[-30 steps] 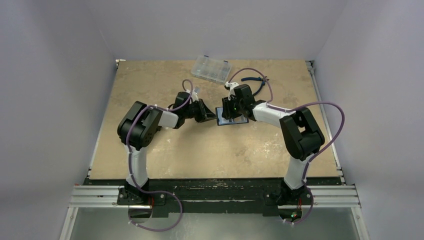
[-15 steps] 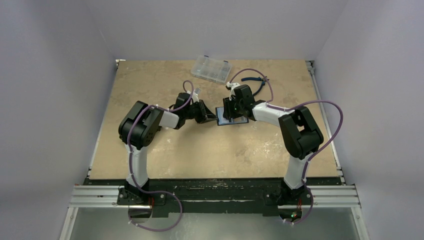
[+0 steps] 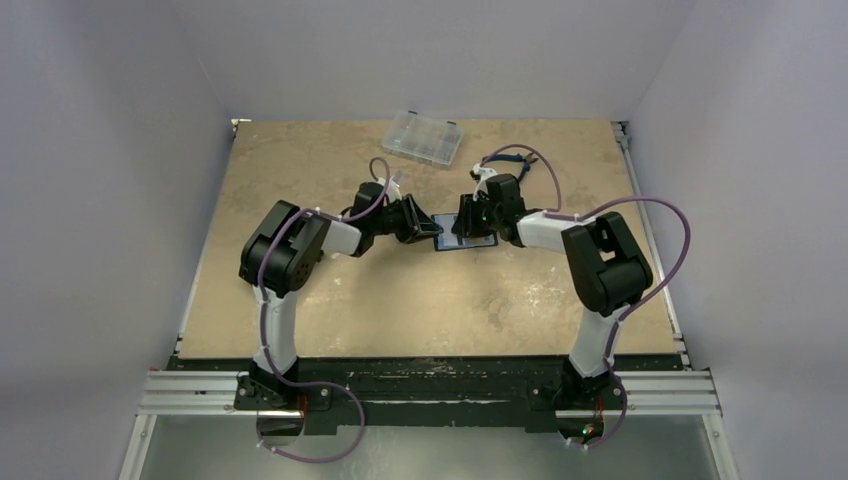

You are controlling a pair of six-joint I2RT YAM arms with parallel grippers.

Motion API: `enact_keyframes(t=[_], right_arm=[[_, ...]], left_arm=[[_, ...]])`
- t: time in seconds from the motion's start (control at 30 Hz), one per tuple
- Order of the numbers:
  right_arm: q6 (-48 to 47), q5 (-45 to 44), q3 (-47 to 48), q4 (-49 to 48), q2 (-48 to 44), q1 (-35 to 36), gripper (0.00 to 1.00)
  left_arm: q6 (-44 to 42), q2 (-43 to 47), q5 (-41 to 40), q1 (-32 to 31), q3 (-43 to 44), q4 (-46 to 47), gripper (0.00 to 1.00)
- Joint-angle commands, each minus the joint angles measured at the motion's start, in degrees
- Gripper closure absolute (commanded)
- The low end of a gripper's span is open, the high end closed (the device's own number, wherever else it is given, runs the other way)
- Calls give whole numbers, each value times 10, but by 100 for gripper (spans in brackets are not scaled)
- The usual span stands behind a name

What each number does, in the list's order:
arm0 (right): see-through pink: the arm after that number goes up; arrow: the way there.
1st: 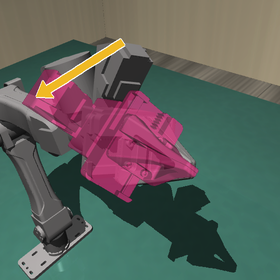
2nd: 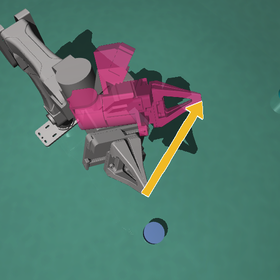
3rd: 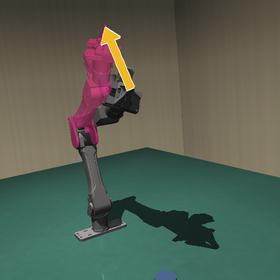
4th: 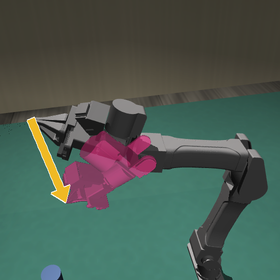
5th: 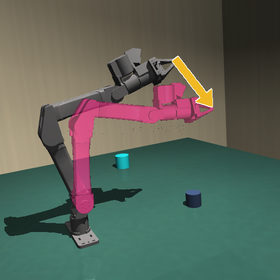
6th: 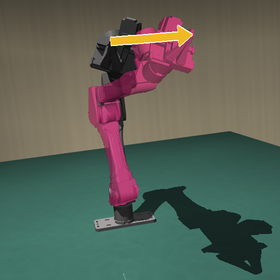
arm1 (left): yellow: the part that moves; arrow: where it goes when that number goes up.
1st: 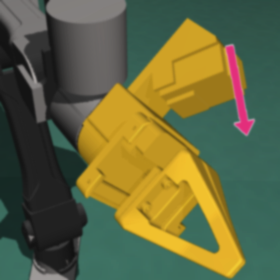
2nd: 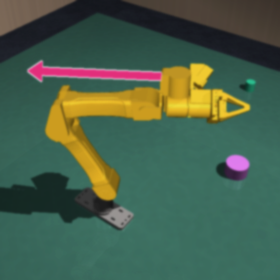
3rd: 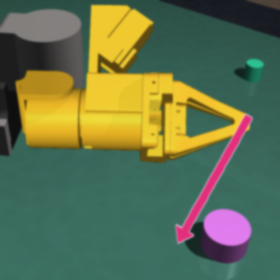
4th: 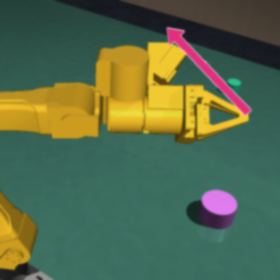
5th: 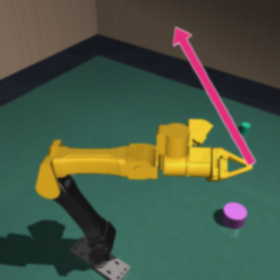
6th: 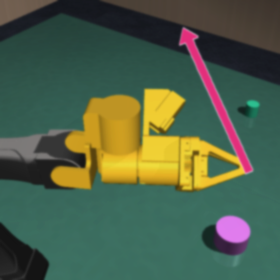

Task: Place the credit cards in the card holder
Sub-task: Insert the credit card into the card holder, then turn over the card slot in the card holder.

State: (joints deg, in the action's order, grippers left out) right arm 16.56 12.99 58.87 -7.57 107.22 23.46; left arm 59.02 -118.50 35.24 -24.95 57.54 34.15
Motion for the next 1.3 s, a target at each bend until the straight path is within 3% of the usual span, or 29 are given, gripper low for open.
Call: enact_keyframes(t=[0.0, 0.87, 1.07, 1.27], right_arm=[[21, 41, -30, -16, 7, -22, 60], [18, 69, -20, -14, 25, -27, 65], [18, 69, -19, -13, 25, -27, 66], [20, 70, -18, -13, 26, -26, 66]], left_arm=[[8, -15, 9, -16, 26, 32, 69], [-27, 16, -73, -35, 15, -35, 59], [-21, 3, -59, -41, 26, -21, 59], [-16, -2, -48, -52, 38, 0, 66]])
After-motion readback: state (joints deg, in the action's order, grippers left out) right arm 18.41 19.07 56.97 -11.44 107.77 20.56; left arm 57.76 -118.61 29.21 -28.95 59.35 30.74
